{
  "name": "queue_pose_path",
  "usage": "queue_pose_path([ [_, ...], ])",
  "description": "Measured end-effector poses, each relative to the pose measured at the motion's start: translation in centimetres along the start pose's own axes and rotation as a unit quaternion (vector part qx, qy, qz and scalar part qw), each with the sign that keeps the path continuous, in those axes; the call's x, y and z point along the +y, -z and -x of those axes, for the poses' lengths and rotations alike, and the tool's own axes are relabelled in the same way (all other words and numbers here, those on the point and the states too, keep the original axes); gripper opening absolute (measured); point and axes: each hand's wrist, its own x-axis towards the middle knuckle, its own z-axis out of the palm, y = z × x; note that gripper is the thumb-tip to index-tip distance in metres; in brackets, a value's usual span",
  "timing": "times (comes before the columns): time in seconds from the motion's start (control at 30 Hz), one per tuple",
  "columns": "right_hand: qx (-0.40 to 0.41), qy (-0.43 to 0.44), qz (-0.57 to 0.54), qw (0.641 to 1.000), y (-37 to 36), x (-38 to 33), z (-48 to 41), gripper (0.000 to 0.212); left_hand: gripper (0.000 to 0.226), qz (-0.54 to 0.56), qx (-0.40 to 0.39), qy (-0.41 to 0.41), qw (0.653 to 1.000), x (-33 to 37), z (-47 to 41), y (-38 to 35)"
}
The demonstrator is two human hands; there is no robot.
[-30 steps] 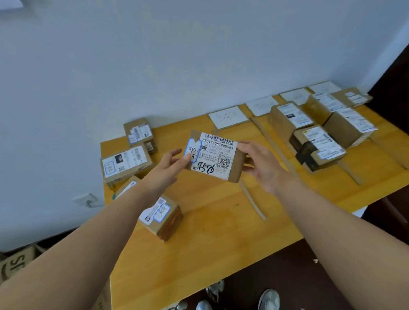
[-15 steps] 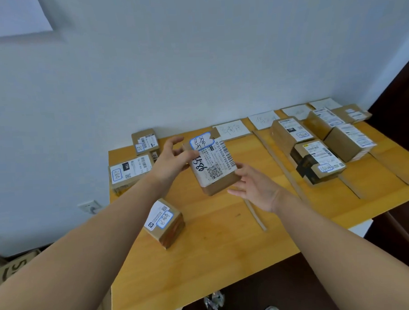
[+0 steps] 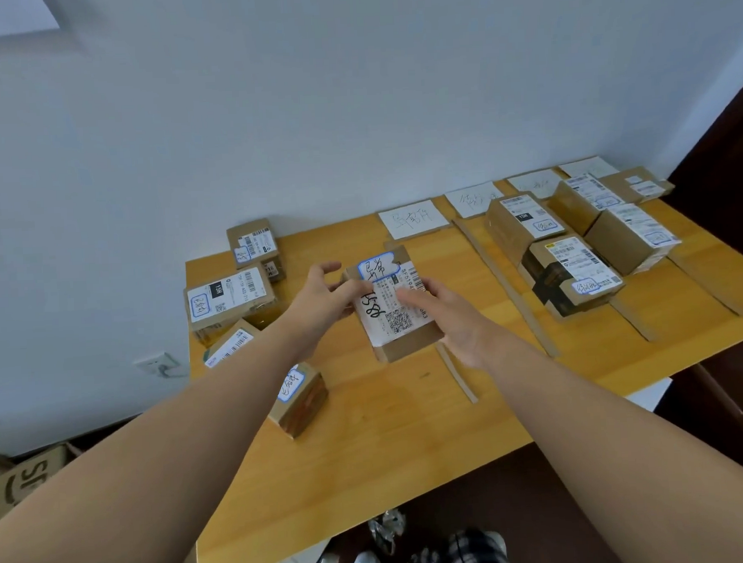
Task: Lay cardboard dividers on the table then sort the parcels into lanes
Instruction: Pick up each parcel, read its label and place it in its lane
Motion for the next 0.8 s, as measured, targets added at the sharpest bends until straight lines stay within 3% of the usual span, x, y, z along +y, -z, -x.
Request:
queue_pose_path([
  [0.13, 0.027, -0.009, -0.026, 0.999, 1.8, 0.0, -0.7, 0.059, 0.064, 0.028, 0.005, 0.015, 0.999, 0.4, -1.5, -1.8],
  [0.33, 0.077, -0.034, 0.014, 0.996, 6.2, 0.1, -4.2, 0.060, 0.066, -0.037, -0.041, 0.072, 0.996, 0.0, -5.1, -5.4],
  [0.5, 0.063, -0.067, 0.057, 0.994, 11.2, -0.7, -8.6, 0.051, 0.056, -0.026, -0.012, 0.090, 0.995, 0.5, -10.5, -9.5],
  [0.6, 0.085, -0.034, 0.140, 0.986, 13.7, -1.1, -11.5, 0.044, 0.039, -0.036, 0.010, 0.104, 0.994, 1.0, -13.8, -12.1],
  [0.7, 0.084, -0.003, 0.242, 0.967, 15.5, -1.4, -14.2, 0.059, 0.035, -0.022, 0.025, 0.135, 0.990, 1.3, -16.6, -14.3],
  [0.8, 0.060, -0.021, 0.360, 0.931, 16.1, -1.6, -16.6, 0.105, 0.031, -0.007, 0.044, 0.160, 0.986, 1.0, -19.3, -15.4],
])
